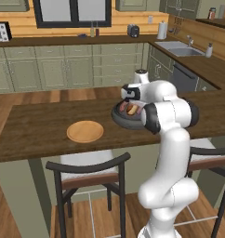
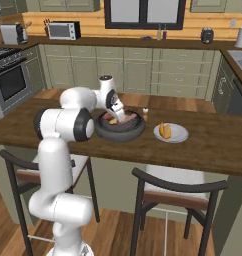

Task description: Place one bun and one sausage from the bowl on each plate.

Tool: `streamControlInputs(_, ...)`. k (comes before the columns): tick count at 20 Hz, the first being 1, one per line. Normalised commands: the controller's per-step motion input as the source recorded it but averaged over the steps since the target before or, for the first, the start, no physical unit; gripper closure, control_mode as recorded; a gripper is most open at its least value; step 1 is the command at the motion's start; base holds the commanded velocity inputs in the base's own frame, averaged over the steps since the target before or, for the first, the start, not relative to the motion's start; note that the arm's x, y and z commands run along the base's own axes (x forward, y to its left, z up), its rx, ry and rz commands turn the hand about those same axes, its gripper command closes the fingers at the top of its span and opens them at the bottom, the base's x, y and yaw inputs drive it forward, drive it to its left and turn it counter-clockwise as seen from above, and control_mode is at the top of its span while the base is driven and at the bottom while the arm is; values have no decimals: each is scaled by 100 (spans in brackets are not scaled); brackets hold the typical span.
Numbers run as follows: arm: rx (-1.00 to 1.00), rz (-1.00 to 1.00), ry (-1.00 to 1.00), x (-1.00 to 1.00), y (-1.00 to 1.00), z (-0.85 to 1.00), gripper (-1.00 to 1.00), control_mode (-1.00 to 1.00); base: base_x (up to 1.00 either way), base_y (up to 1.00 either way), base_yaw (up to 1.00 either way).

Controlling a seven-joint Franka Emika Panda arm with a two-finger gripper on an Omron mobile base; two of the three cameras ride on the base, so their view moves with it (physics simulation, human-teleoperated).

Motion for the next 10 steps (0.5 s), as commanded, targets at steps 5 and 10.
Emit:
streamControlInputs(5, 6, 2, 0, 36, 33, -9, -100, -100, 0, 0, 0)
streamControlInputs(10, 11, 2, 1, 74, -5, 0, -100, -100, 0, 0, 0)
